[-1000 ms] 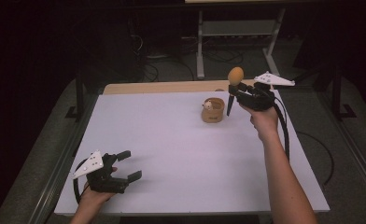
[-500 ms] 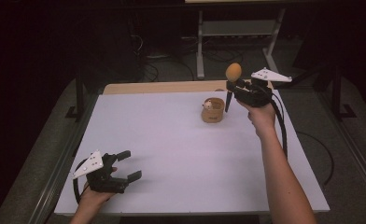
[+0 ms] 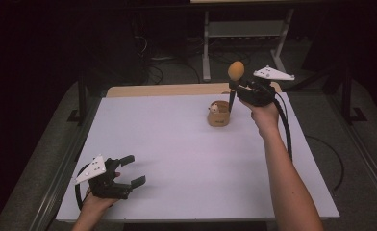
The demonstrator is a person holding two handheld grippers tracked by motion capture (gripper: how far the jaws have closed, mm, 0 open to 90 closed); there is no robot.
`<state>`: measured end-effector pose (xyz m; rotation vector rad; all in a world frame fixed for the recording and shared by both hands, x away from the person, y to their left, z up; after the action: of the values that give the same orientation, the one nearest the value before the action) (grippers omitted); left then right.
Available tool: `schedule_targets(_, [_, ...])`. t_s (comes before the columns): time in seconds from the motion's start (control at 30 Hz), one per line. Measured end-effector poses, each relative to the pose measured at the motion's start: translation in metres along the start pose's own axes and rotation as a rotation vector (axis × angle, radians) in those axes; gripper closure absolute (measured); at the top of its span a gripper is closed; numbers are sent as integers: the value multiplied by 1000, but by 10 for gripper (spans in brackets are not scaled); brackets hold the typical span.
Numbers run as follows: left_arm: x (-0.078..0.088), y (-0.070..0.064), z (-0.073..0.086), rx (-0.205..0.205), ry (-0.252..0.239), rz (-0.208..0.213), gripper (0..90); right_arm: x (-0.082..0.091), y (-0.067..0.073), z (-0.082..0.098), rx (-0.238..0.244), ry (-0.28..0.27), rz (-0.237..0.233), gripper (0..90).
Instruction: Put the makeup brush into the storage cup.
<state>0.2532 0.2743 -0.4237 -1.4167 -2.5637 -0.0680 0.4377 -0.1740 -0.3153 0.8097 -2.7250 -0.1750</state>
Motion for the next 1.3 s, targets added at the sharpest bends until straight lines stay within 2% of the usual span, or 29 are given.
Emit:
schedule_targets(0.87, [0, 0, 0, 0, -3, 3, 108, -22, -3, 7, -19, -15, 27, 612])
schedule_targets(1.3, [0, 0, 0, -2, -4, 5, 108, -31, -3, 15, -24, 23, 32, 612])
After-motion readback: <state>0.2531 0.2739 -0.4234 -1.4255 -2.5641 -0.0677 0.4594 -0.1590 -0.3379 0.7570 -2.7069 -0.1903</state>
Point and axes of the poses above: each handheld gripper's, and its own axes: x roughly backward along the jaws, z roughly out of its underside, y roughly to its left, the point moved 1 cm from there along -x, roughly forward along the jaws, and after that the axes turned 6 degrees about -x, right-handed, at the moved point
